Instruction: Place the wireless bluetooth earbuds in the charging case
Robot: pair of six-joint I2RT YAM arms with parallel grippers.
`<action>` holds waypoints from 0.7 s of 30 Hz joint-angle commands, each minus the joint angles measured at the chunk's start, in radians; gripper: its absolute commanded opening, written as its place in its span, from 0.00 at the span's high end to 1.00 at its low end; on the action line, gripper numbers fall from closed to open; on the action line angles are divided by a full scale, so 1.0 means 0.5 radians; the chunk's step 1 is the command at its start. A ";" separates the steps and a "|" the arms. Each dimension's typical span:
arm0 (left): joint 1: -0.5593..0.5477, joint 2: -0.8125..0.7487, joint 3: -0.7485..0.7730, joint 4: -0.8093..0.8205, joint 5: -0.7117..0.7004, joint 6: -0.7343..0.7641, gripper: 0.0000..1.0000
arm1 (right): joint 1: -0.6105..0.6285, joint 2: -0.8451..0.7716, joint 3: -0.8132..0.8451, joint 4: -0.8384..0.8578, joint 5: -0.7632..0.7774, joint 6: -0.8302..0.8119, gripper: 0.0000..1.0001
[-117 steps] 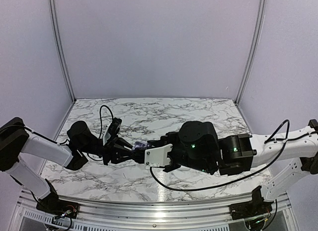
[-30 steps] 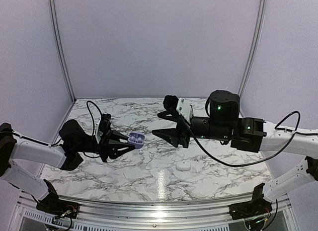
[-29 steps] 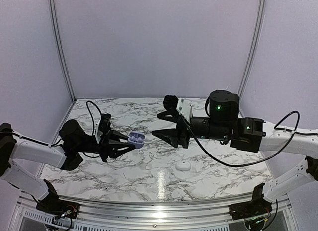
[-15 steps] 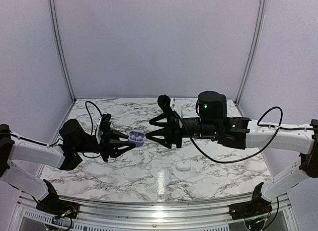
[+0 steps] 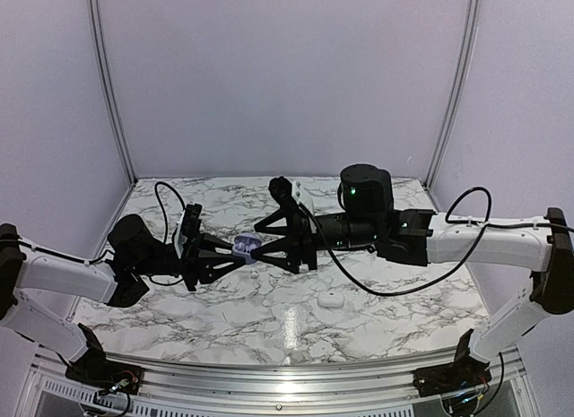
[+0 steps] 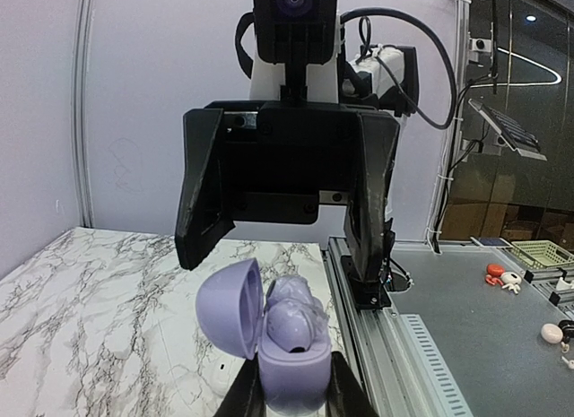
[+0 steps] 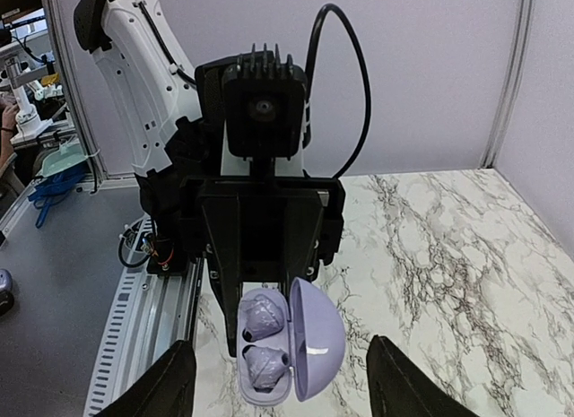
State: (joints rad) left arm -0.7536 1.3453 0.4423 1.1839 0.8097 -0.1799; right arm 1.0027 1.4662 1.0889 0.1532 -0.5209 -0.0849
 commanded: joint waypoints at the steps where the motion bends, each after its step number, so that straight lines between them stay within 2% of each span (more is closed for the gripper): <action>1: 0.008 -0.009 0.068 0.010 -0.030 -0.046 1.00 | -0.008 0.019 0.099 0.017 -0.093 -0.047 0.35; 5: 0.008 -0.025 0.075 0.008 -0.062 -0.048 1.00 | -0.009 0.022 0.099 -0.002 -0.117 -0.065 0.36; 21: 0.010 0.027 0.137 -0.037 -0.191 -0.094 1.00 | 0.058 -0.033 0.102 -0.087 -0.280 -0.224 0.51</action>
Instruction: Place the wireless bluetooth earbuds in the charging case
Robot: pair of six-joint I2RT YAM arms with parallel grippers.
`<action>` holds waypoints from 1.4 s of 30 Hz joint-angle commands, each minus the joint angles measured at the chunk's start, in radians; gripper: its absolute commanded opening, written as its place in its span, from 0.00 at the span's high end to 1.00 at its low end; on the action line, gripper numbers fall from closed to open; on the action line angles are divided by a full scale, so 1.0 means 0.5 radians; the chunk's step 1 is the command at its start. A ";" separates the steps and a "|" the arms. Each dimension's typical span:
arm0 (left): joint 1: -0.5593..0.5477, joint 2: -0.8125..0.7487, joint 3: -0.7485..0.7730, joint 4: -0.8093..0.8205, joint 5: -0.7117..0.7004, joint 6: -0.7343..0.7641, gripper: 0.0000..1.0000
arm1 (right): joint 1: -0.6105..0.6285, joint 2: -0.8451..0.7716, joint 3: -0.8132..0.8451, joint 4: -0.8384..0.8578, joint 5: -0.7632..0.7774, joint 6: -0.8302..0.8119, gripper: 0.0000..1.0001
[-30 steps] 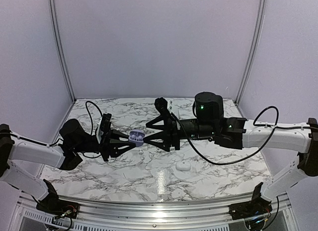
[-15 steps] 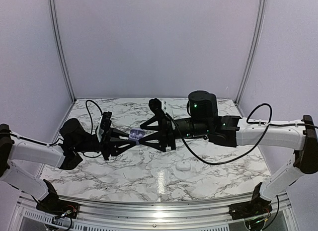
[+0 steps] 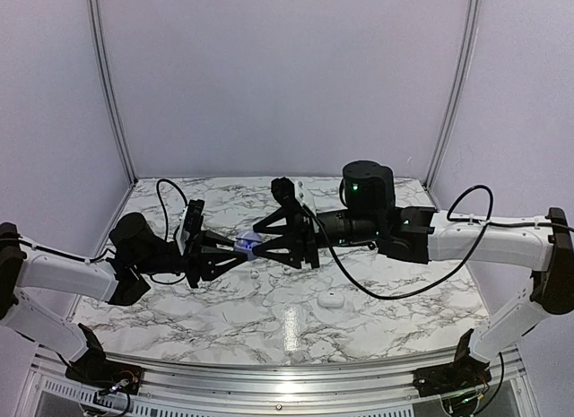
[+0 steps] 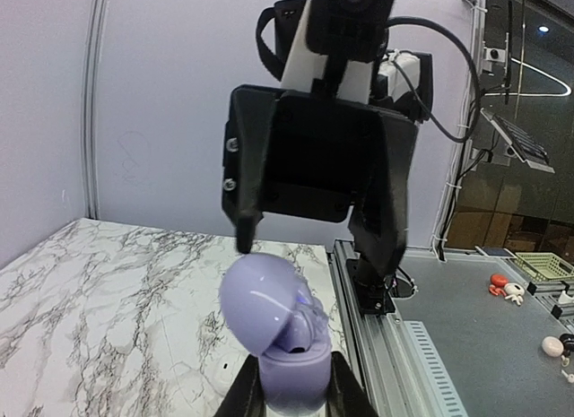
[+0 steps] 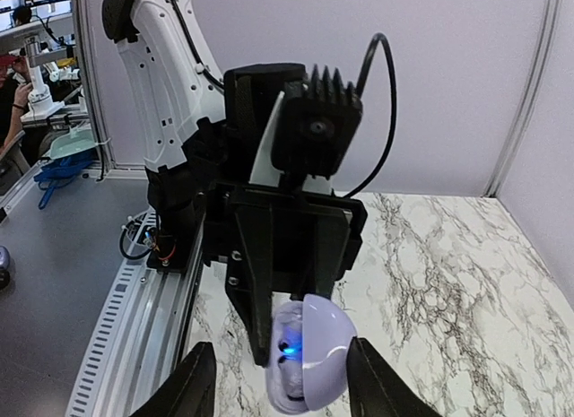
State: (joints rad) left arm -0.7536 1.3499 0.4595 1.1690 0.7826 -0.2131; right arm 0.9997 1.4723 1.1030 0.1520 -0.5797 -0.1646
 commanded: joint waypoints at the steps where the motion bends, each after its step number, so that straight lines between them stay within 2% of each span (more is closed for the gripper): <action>1: 0.011 0.020 0.103 -0.008 -0.141 -0.031 1.00 | 0.065 -0.046 0.076 -0.098 -0.185 -0.079 0.53; 5: 0.011 0.011 0.107 -0.021 -0.158 -0.031 1.00 | 0.077 -0.033 0.085 -0.152 -0.231 -0.118 0.62; 8: 0.013 0.006 0.104 -0.022 -0.148 -0.023 1.00 | 0.078 -0.028 0.098 -0.207 -0.226 -0.143 0.64; 10: 0.013 0.006 0.100 -0.022 -0.126 -0.021 1.00 | 0.077 -0.064 0.088 -0.202 -0.206 -0.150 0.61; 12: 0.013 0.010 0.094 -0.023 -0.103 -0.022 1.00 | 0.077 -0.101 0.087 -0.187 -0.181 -0.164 0.53; 18: 0.013 0.018 0.090 -0.029 -0.046 -0.016 1.00 | 0.071 -0.180 0.120 -0.186 0.019 -0.192 0.46; 23: 0.014 0.006 0.087 -0.034 -0.009 0.007 1.00 | 0.055 -0.133 0.131 -0.093 0.403 -0.033 0.44; 27: 0.011 -0.005 0.081 -0.039 -0.001 0.027 1.00 | 0.053 -0.060 0.188 -0.090 0.542 0.051 0.43; 37: 0.010 -0.011 0.087 -0.044 -0.031 0.013 1.00 | 0.050 0.057 0.192 -0.081 0.280 0.024 0.35; 42: 0.014 -0.012 0.094 -0.050 -0.080 -0.029 1.00 | 0.048 0.087 0.190 -0.105 0.190 -0.026 0.39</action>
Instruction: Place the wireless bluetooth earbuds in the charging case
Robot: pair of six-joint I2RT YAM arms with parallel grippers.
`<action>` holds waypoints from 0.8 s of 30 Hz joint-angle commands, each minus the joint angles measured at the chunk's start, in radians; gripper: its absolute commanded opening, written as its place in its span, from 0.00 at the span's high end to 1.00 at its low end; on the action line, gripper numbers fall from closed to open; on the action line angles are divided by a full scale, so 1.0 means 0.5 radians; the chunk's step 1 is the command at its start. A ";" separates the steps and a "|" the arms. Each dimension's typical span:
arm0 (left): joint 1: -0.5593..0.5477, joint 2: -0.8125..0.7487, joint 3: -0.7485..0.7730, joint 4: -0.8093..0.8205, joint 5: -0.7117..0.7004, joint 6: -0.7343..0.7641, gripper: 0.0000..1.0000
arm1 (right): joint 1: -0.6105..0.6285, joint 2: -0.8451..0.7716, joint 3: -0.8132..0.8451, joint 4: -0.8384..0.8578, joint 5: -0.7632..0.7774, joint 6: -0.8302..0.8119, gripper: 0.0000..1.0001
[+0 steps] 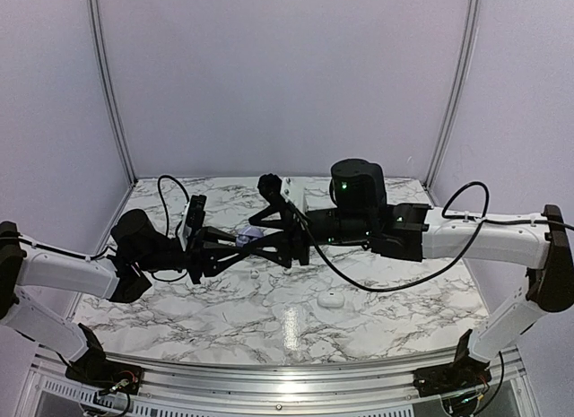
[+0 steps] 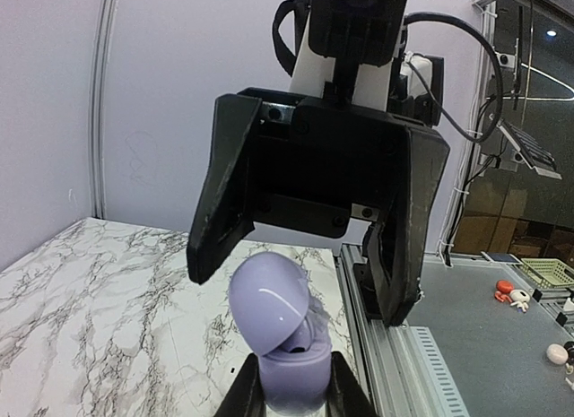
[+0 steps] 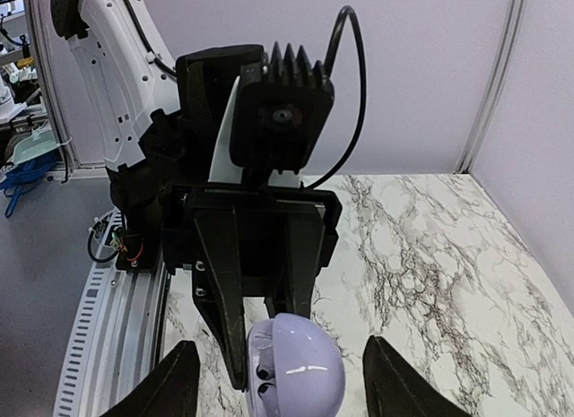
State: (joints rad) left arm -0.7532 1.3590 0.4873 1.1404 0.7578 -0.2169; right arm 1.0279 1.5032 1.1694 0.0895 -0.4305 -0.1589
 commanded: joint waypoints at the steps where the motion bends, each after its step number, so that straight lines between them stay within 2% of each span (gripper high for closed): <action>1: 0.014 -0.022 0.047 0.005 -0.045 -0.048 1.00 | -0.007 0.025 0.053 0.020 -0.132 -0.051 0.41; 5: 0.012 0.023 0.087 0.005 -0.084 -0.167 1.00 | -0.007 0.026 0.040 -0.020 -0.212 -0.129 0.51; 16: 0.028 0.141 0.225 0.008 -0.178 -0.571 1.00 | 0.063 0.020 -0.012 -0.099 -0.095 -0.350 0.63; 24: 0.057 0.140 0.243 0.006 -0.205 -0.666 1.00 | 0.159 0.032 -0.022 -0.221 0.008 -0.527 0.64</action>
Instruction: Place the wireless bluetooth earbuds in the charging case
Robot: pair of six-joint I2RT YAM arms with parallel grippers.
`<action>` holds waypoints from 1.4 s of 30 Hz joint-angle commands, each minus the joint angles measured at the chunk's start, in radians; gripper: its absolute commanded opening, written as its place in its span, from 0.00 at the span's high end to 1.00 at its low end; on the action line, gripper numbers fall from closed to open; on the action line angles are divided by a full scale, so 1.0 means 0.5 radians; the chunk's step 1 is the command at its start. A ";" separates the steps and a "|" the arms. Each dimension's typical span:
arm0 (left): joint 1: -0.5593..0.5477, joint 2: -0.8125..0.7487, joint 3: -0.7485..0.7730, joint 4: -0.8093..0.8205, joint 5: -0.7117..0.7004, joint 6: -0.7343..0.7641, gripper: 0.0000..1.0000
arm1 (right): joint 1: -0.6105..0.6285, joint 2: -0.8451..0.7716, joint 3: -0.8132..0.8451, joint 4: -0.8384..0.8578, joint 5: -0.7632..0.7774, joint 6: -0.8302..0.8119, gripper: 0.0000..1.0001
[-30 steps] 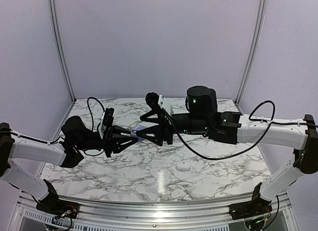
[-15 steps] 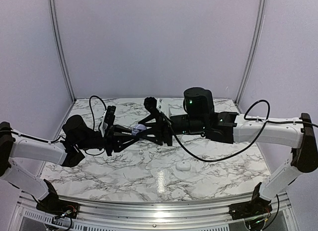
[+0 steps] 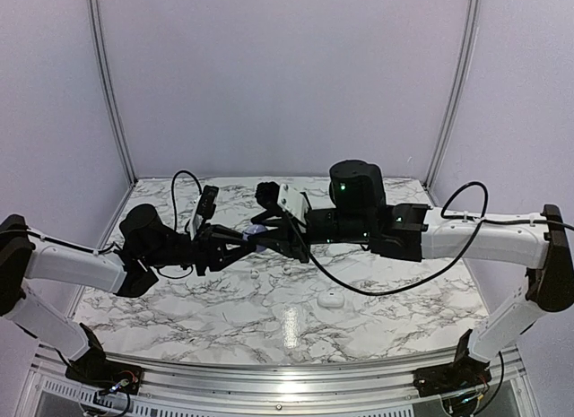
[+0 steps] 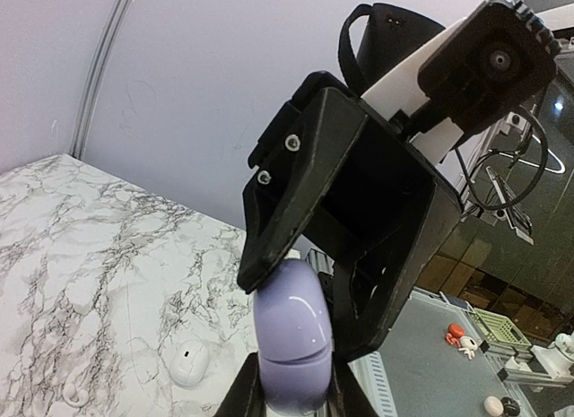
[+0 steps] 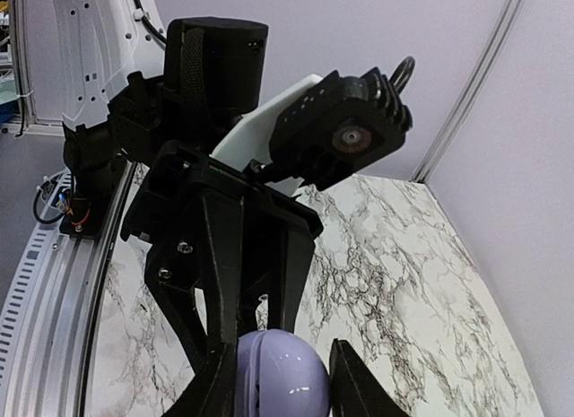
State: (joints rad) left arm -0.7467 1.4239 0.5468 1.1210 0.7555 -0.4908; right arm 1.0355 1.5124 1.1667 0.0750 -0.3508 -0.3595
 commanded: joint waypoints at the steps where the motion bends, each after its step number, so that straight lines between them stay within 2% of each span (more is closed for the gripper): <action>1: 0.047 0.011 0.125 0.048 -0.204 -0.125 1.00 | 0.146 0.015 -0.017 -0.218 -0.144 -0.137 0.64; 7: 0.067 -0.011 0.110 0.051 -0.222 -0.128 1.00 | 0.150 0.020 -0.028 -0.299 -0.146 -0.182 0.57; 13: 0.067 0.001 0.111 0.052 -0.155 -0.108 1.00 | 0.152 -0.015 -0.058 -0.314 -0.070 -0.204 0.29; 15: 0.067 0.006 0.113 0.052 -0.144 -0.112 1.00 | 0.155 -0.029 -0.066 -0.314 -0.019 -0.219 0.25; 25: 0.067 0.047 0.167 0.053 -0.125 -0.212 1.00 | 0.298 0.046 -0.051 -0.349 0.516 -0.392 0.25; 34: 0.067 0.053 0.200 0.056 -0.105 -0.270 1.00 | 0.343 0.063 -0.054 -0.365 0.921 -0.521 0.30; 42: 0.067 0.085 0.232 0.055 -0.077 -0.321 1.00 | 0.356 0.082 -0.053 -0.392 1.052 -0.583 0.32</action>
State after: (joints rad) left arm -0.7380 1.4704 0.6018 1.0611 0.7696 -0.6342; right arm 1.1912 1.5227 1.1530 0.0017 0.1532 -0.6342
